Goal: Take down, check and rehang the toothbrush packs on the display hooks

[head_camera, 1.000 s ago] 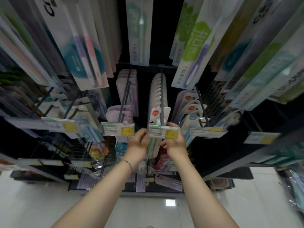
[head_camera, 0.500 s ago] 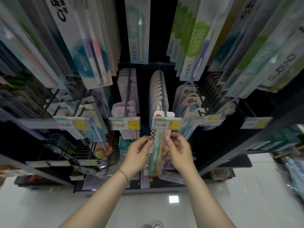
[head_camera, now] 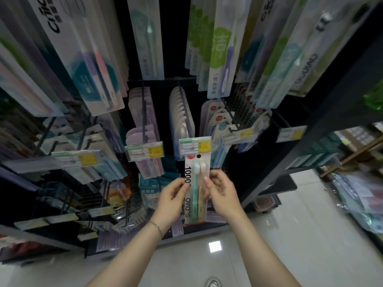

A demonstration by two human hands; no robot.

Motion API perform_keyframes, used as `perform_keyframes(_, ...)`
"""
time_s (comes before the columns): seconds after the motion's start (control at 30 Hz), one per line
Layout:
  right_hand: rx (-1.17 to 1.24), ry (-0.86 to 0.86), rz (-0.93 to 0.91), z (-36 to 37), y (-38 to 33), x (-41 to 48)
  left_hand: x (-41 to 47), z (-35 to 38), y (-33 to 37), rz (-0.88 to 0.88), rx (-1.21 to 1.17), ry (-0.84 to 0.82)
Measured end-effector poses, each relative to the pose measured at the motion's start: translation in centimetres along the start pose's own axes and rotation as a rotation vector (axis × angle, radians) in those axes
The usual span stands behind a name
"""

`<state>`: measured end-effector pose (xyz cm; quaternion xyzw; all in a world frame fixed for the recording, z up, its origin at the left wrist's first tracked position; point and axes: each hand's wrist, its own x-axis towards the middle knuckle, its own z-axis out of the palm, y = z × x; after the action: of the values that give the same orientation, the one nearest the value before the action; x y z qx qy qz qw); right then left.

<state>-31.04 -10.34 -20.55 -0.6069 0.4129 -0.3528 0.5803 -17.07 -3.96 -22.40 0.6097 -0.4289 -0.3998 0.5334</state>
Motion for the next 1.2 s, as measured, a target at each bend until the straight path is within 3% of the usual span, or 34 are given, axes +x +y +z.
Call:
perform_keyframes(0.47,-0.089,0.091,0.095,-10.0,3.4,0.9,3.0,9.5,-0.9,-0.121,0.062,-0.178)
perform_keyframes(0.9,-0.218,0.166,0.103,-20.9,5.0,3.6,13.5,19.4,1.8,-0.146,0.124,0.04)
perform_keyframes(1.07,-0.243,0.168,0.109,-22.9,5.1,4.3,17.6,21.8,2.1,-0.193,0.148,0.18)
perform_keyframes(1.2,-0.24,0.167,0.099,-23.8,5.3,4.9,19.1,22.1,2.3,-0.132,0.182,0.242)
